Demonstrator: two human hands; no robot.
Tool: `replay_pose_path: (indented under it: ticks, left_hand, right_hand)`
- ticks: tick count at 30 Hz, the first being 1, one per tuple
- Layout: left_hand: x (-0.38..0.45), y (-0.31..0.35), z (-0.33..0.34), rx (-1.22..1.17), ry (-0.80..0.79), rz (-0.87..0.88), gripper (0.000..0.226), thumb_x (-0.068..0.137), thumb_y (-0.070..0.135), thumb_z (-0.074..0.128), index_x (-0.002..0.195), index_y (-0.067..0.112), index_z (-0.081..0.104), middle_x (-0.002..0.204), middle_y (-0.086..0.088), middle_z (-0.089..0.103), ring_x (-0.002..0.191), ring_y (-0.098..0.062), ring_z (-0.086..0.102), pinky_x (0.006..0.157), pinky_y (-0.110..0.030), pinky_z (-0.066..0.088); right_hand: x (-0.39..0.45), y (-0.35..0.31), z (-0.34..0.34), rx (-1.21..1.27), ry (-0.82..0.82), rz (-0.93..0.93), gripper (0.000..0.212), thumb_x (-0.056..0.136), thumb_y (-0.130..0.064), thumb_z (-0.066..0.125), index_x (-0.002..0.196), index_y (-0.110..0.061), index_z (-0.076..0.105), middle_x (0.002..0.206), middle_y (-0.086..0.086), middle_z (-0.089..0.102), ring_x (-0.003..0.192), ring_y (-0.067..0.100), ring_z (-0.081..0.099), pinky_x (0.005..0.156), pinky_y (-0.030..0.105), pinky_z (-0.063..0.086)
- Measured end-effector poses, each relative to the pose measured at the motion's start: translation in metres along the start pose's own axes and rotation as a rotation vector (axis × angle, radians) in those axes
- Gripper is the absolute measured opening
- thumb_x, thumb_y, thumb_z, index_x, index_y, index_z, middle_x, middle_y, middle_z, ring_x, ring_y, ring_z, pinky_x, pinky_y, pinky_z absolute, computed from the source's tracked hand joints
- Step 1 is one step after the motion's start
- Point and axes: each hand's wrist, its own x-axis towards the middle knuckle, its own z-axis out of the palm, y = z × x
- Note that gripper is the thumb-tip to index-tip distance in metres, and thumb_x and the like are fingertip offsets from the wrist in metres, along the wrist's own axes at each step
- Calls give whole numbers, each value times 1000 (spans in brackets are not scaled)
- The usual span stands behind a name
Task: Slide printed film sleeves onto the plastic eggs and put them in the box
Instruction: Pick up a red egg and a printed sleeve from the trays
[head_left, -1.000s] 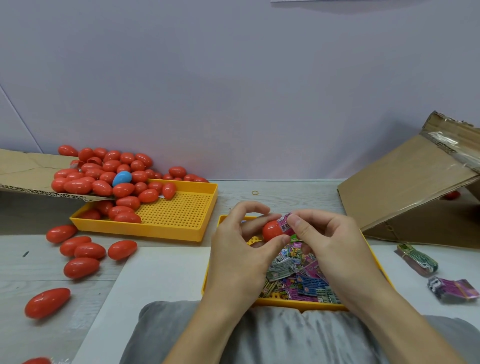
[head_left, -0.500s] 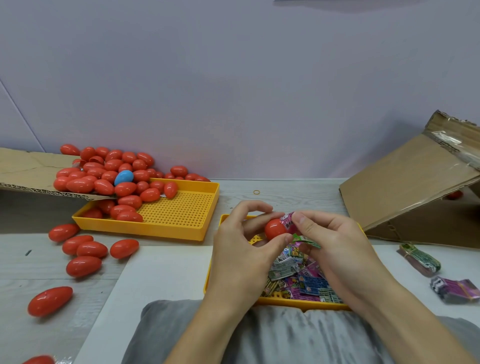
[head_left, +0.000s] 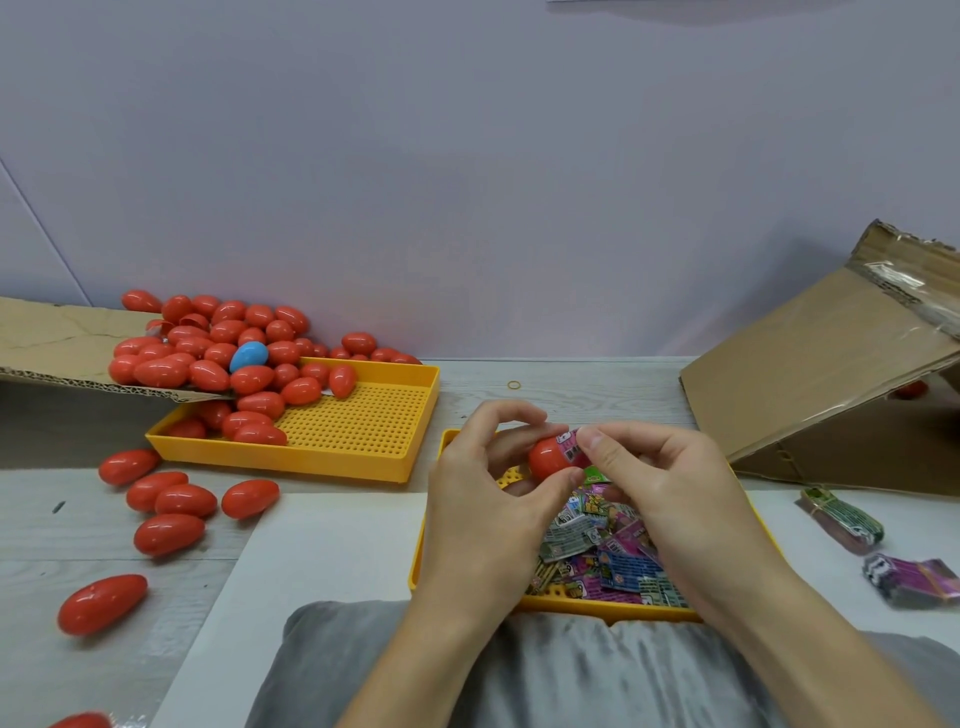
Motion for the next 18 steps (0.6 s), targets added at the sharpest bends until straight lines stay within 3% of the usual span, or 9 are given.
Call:
replay_pose_path:
  ticks: [8, 11, 14, 18]
  left_hand:
    - [-1, 1, 1, 30, -3, 55, 32, 76, 1, 82, 104, 16, 73, 96, 5, 76, 96, -8, 71, 77, -15, 55]
    - [-1, 1, 1, 53, -8, 66, 25, 79, 3, 80, 102, 14, 76, 92, 4, 76, 89, -10, 71, 74, -16, 55]
    - [0, 1, 1, 40, 8, 63, 23, 80, 6, 81, 101, 14, 76, 91, 3, 76, 88, -12, 71, 75, -22, 57]
    - [2, 1, -1, -1, 40, 48, 22, 80, 5, 80, 97, 18, 75, 91, 4, 76, 89, -15, 72, 81, -31, 58]
  right_hand:
    - [-1, -1, 1, -98, 85, -82, 10, 82, -19, 75, 74, -24, 79, 72, -2, 75, 69, 5, 69, 59, 14, 50]
    - [-1, 0, 0, -140, 83, -95, 6, 83, -21, 74, 80, -23, 79, 80, -1, 75, 79, 10, 71, 68, 21, 55]
    - [-3, 0, 0, -144, 66, -116, 8, 85, -18, 73, 84, -25, 78, 86, -2, 74, 83, 12, 69, 66, 19, 53]
    - [-4, 4, 1, -353, 47, -207, 29, 83, -6, 70, 96, -31, 73, 93, -11, 63, 88, 7, 62, 64, 16, 47]
